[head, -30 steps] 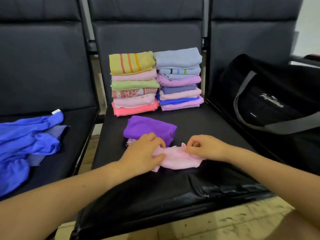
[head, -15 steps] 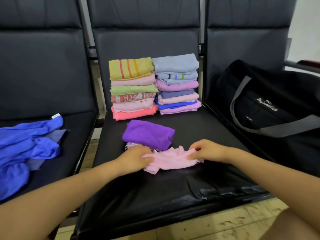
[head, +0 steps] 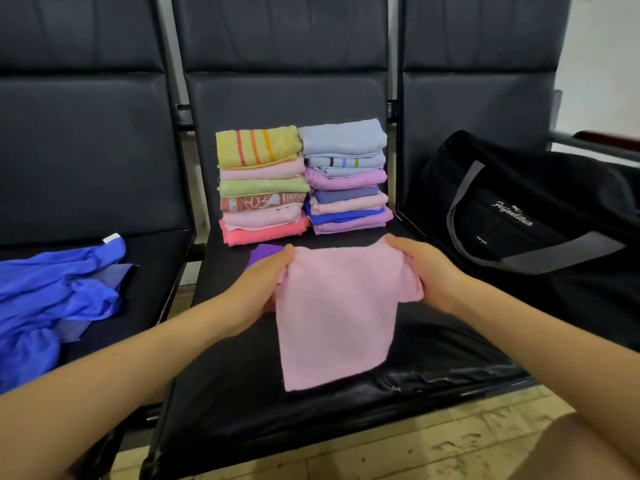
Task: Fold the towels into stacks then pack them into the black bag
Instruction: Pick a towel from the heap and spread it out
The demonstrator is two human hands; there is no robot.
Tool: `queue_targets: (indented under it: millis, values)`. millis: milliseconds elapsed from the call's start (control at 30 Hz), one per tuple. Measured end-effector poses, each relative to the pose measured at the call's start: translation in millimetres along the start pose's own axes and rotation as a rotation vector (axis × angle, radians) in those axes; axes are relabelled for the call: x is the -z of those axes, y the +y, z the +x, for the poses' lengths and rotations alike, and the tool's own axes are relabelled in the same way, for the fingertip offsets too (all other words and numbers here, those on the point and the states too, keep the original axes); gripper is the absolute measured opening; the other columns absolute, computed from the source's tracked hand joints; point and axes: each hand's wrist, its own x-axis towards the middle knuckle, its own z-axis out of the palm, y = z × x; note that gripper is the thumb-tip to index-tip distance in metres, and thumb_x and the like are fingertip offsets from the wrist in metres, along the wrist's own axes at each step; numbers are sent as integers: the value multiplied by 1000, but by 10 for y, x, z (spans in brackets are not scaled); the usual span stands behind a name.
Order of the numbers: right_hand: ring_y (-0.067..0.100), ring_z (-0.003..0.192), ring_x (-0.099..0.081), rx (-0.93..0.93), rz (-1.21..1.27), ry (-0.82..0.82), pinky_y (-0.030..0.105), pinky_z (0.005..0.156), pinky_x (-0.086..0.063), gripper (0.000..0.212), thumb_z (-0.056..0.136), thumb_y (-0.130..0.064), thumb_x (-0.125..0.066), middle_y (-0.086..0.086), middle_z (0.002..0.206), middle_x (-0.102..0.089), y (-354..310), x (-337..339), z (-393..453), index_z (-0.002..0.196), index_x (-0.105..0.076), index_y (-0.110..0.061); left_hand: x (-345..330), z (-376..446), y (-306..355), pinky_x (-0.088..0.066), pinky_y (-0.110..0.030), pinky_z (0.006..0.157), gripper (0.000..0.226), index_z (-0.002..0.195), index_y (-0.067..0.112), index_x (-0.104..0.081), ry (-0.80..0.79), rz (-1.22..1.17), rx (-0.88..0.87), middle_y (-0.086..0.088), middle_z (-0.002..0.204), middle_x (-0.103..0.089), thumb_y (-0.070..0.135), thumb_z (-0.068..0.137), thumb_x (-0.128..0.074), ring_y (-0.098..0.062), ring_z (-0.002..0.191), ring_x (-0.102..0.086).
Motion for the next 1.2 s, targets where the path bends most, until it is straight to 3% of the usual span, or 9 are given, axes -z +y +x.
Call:
queue_targets:
  millis: [100, 200, 367, 533, 700, 767, 867, 1033, 1200]
  values:
    - [27, 106, -64, 4, -50, 69, 41, 96, -48, 35, 98, -30, -51, 13, 113, -69, 26, 38, 5, 117, -64, -4, 57, -20, -17, -52, -34, 78, 27, 110, 15, -64, 12, 38, -5, -6, 103, -69, 32, 99, -46, -22, 96, -64]
    - [30, 112, -61, 34, -146, 158, 45, 101, -45, 34, 99, -30, -48, 15, 118, -65, 24, 59, -12, 116, -61, -4, 157, -46, -82, -49, -39, 95, 28, 110, 18, -65, -23, 233, -8, -2, 104, -71, 34, 99, -45, -20, 102, -64]
    - [28, 101, -63, -40, -280, 128, 41, 92, -48, 24, 97, -32, -52, 14, 108, -66, 17, 98, -70, 98, -64, -11, 190, -112, -15, -52, -40, 91, 33, 119, 10, -63, -29, 136, 45, -10, 113, -69, 31, 100, -45, -25, 108, -64]
    - [13, 62, -65, -1, 7, -14, 31, 67, -51, 23, 98, -26, -52, 3, 71, -66, -191, 20, -192, 84, -64, -13, 70, -172, 277, -50, -39, 85, 25, 108, 9, -67, 5, -152, 65, -12, 97, -74, 28, 95, -55, -27, 99, -65]
    - [17, 82, -71, 86, 197, -74, 30, 70, -58, 23, 99, -22, -49, 7, 97, -73, -430, -87, -167, 108, -66, -10, -5, 18, 690, -33, -29, 103, 42, 140, -5, -38, 87, -139, -67, -21, 147, -39, 16, 103, -37, -30, 136, -38]
    - [18, 82, -68, 143, 88, 81, 31, 73, -53, 21, 98, -23, -51, 8, 94, -70, -427, -51, -13, 99, -66, -9, 112, 270, 557, -41, -32, 102, 46, 140, 6, -43, 220, 35, -37, -16, 140, -49, 24, 99, -50, -29, 127, -49]
    - [17, 70, -49, 227, -480, 412, 29, 62, -37, 37, 100, -29, -46, 7, 76, -55, -239, 111, 296, 85, -63, 0, 356, 373, 194, -49, -24, 71, 21, 113, 18, -63, 245, 263, -59, -1, 102, -68, 28, 95, -57, -17, 90, -64]
    - [16, 58, -41, 221, -1069, 353, 29, 52, -28, 47, 102, -30, -40, 1, 61, -45, 258, 281, 671, 59, -44, -13, 567, 582, -219, -49, -35, 66, 28, 84, -1, -62, 221, 781, -180, -16, 82, -63, 19, 97, -46, -23, 71, -57]
    - [16, 58, -37, 292, -924, 370, 29, 52, -26, 44, 101, -26, -41, 2, 61, -40, 273, 160, 943, 59, -38, -15, 584, 820, -213, -37, -27, 66, 24, 93, 10, -66, 390, 891, -345, 0, 83, -60, 18, 98, -44, -18, 78, -53]
